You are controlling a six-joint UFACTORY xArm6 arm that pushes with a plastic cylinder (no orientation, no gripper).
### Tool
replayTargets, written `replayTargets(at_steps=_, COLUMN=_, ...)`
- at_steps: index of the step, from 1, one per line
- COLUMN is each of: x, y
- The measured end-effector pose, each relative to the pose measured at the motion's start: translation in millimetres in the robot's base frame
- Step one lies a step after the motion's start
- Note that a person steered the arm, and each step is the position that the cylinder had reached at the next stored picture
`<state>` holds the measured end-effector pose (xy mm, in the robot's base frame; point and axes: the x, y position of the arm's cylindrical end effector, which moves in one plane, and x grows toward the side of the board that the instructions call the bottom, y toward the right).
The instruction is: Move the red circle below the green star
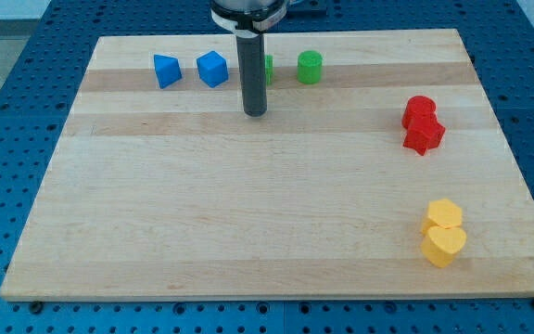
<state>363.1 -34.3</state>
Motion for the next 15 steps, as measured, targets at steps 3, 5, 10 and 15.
replayTargets(at_steps=3, x=-5.9, y=121.4)
replayTargets(at_steps=5, x=-17.8, y=184.9)
replayTargets(at_steps=10, x=19.6, y=230.0)
replayTargets(at_steps=15, x=53.2, y=252.2)
